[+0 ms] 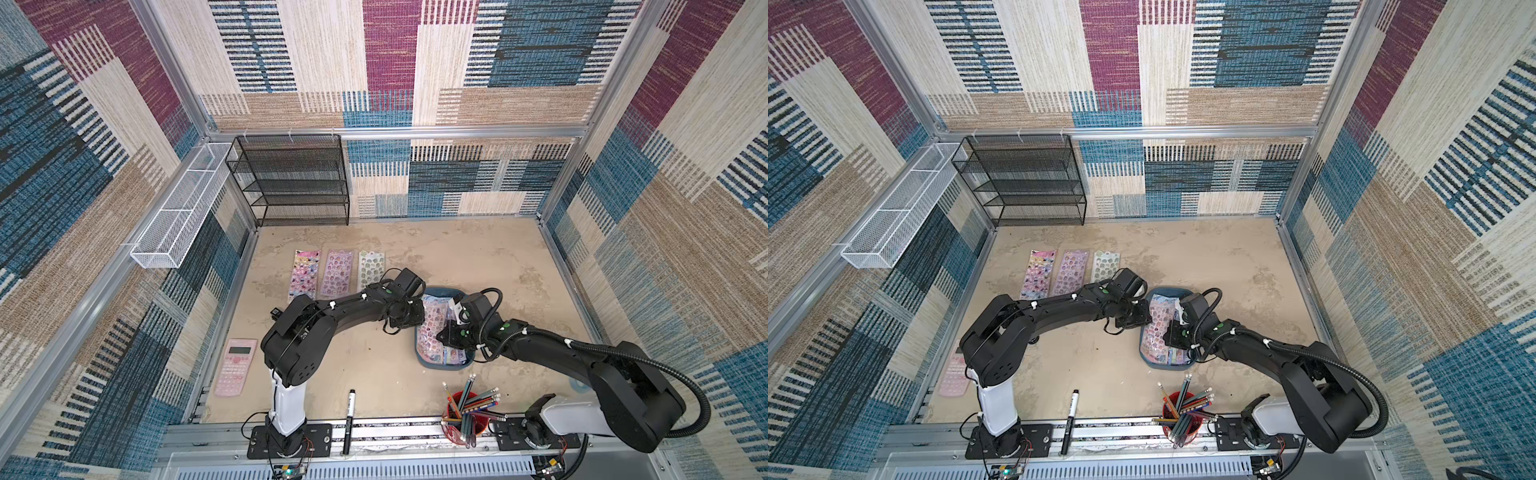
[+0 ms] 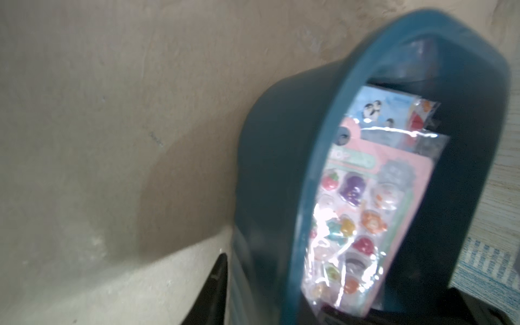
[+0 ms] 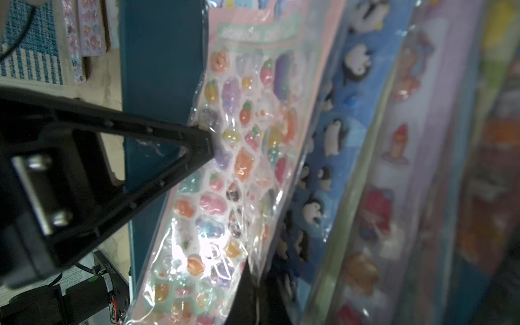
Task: Take the stickers out of the storage box
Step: Pick up the sticker from the storage box.
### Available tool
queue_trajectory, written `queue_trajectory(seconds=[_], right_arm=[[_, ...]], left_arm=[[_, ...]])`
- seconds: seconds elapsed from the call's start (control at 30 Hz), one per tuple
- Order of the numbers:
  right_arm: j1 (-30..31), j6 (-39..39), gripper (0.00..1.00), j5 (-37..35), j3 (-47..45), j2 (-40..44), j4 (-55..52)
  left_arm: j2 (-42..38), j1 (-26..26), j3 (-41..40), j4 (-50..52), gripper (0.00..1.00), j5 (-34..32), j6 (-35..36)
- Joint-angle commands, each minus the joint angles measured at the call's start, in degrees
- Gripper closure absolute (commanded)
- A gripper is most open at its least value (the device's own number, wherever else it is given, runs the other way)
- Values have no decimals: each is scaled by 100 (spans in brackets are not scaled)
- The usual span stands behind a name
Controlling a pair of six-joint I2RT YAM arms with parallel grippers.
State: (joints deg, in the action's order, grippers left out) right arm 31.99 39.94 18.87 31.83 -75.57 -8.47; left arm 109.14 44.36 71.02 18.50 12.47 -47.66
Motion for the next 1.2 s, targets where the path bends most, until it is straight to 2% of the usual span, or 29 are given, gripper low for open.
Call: queue_trajectory(seconds=[0.0,0.2,0.47,0.63,0.73,0.87,1.07,1.17], right_arm=[[-51,88,100,-311,-47,396,131],[-96,-256,100,-1146,213,937,-602],[-96,-625,100,-1608,622,1201,-1026],[-122,-1274,100,-2130,1068,1428,-1243],[-167,-1761,100,-2191,1393,1427,-1280],[-243,-2279,100,-1577,1822,1363,-1070],[-547,-2565,100,196,2331,1267,-524],[-589,-2562,100,867,2516,1158,-351]], left_arm=[[-200,22,-146,-306,64,100,-108],[-567,20,-357,-577,59,65,-112],[-1028,20,-335,-743,52,80,-122],[-1448,5,-305,-549,52,-105,117],[-1725,3,-269,-478,52,-241,371],[-2030,-111,-283,-625,51,-176,695],[-2398,-725,-322,-1422,49,817,806],[-2536,-960,-194,-1546,46,995,882]])
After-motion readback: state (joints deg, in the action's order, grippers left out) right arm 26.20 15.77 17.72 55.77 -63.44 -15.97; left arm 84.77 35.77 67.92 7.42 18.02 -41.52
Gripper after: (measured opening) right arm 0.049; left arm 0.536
